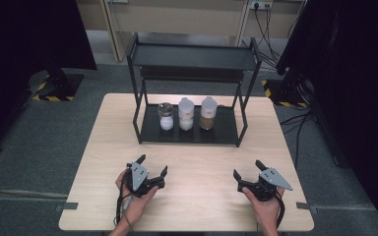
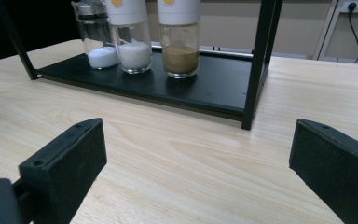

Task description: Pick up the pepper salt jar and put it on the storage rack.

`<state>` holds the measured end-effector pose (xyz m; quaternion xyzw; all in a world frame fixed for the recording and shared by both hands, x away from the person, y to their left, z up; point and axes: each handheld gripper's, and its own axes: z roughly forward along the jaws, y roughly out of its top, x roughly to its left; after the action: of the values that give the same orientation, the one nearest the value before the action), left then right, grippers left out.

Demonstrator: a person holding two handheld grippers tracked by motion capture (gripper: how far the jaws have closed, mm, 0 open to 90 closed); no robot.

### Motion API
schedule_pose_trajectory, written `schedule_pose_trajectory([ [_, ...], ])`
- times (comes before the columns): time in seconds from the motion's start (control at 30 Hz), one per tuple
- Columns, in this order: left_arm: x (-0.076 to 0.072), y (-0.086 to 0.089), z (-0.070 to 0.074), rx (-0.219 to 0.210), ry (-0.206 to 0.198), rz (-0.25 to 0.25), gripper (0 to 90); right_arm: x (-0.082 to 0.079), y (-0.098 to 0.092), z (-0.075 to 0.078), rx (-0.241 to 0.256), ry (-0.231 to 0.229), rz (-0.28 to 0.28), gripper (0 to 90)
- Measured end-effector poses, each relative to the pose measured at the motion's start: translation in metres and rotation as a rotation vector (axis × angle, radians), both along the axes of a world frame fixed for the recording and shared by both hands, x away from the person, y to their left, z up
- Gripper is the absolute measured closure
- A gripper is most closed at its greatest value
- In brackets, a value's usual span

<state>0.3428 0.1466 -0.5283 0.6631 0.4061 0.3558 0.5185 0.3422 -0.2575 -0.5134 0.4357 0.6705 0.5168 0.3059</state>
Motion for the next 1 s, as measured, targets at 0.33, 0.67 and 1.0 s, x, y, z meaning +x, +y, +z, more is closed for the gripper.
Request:
schedule_pose_trajectory([
  [0.33,0.000,0.000,0.000,0.002,0.000,0.000,9.5,0.000,-0.009,-0.002,-0.002,-0.001,-0.027,4.1],
  [0.67,0.000,0.000,0.000,-0.002,0.001,0.001,9.5,0.002,-0.017,-0.003,-0.008,-0.001,-0.051,4.1],
  [1.0,0.000,0.000,0.000,0.000,0.000,0.001,9.5,0.004,-0.024,-0.006,-0.010,-0.001,-0.074,4.1],
])
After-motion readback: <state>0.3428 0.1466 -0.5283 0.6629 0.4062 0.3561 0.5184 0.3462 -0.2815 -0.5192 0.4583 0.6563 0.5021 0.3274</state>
